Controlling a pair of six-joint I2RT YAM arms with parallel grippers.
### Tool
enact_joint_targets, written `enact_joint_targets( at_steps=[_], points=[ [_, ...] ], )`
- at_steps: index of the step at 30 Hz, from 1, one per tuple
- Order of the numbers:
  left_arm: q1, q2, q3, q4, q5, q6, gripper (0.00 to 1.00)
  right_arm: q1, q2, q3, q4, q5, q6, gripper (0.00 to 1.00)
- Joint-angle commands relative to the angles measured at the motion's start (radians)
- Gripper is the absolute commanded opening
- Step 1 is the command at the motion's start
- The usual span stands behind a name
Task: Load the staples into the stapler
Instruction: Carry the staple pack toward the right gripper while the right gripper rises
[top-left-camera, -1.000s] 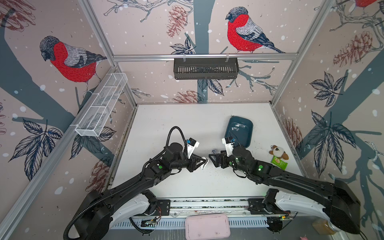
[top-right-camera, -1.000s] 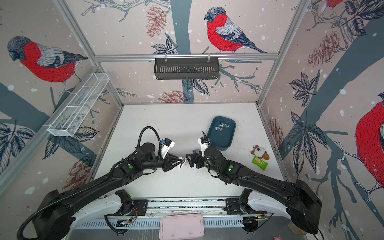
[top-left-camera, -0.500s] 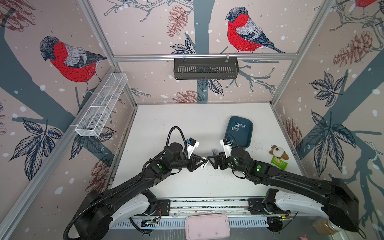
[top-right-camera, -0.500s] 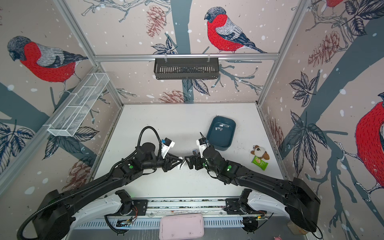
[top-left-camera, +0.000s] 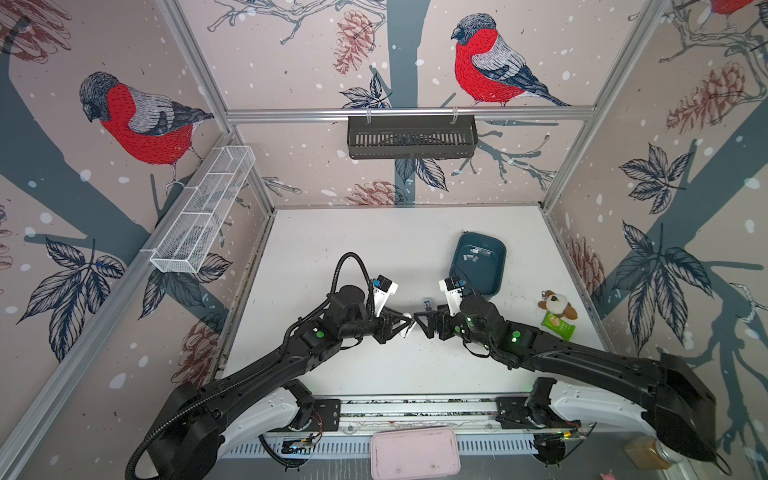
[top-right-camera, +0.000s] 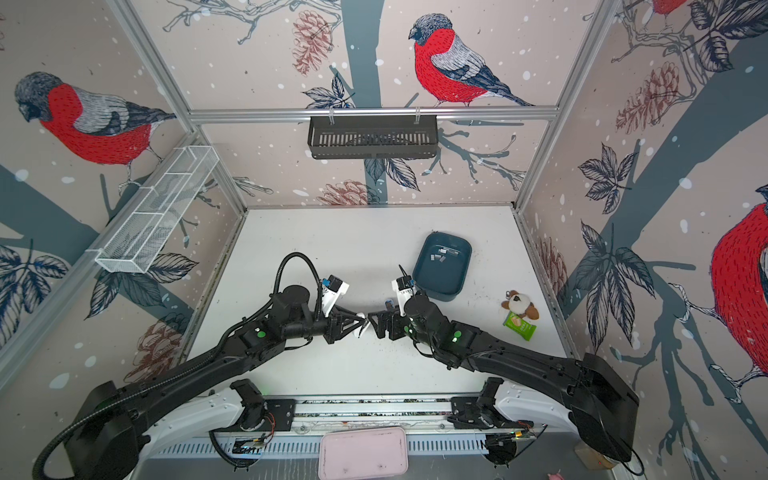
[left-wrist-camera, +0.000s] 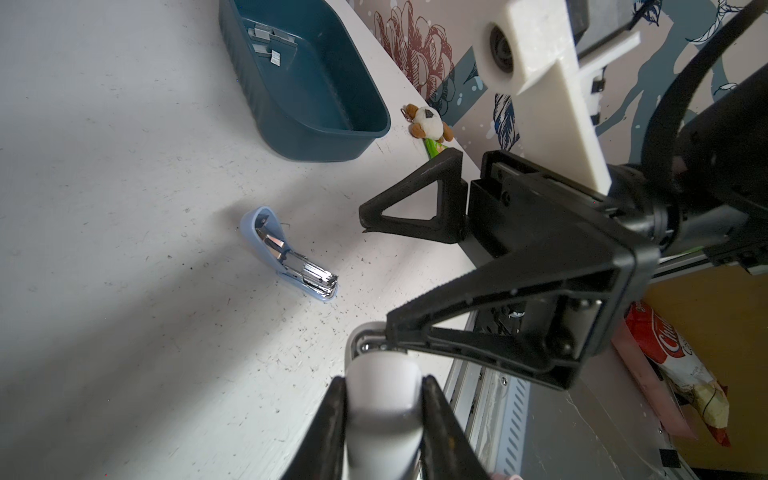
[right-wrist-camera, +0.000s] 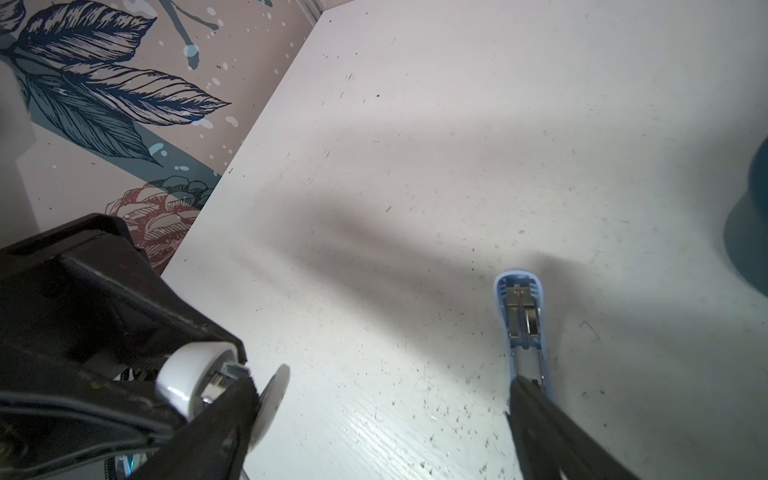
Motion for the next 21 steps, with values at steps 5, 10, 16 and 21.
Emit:
enact_joint_targets(
  at_steps=[5, 10, 16, 21],
  points=[
    [0.001, -0.004, 0.008, 0.079, 0.006, 0.005, 0.26, 0.003, 0.008, -0.001, -0.041, 0.058, 0.001, 0.94],
    [0.001, -0.004, 0.008, 0.084, 0.007, 0.002, 0.25, 0.007, 0.016, 0.003, -0.053, 0.067, 0.0, 0.94],
    [0.001, -0.005, 0.008, 0.089, 0.005, 0.0, 0.24, 0.01, 0.023, 0.006, -0.071, 0.089, 0.004, 0.94],
    [0.001, -0.011, 0.006, 0.093, 0.002, -0.004, 0.24, 0.016, 0.025, 0.006, -0.077, 0.098, 0.006, 0.94]
  ],
)
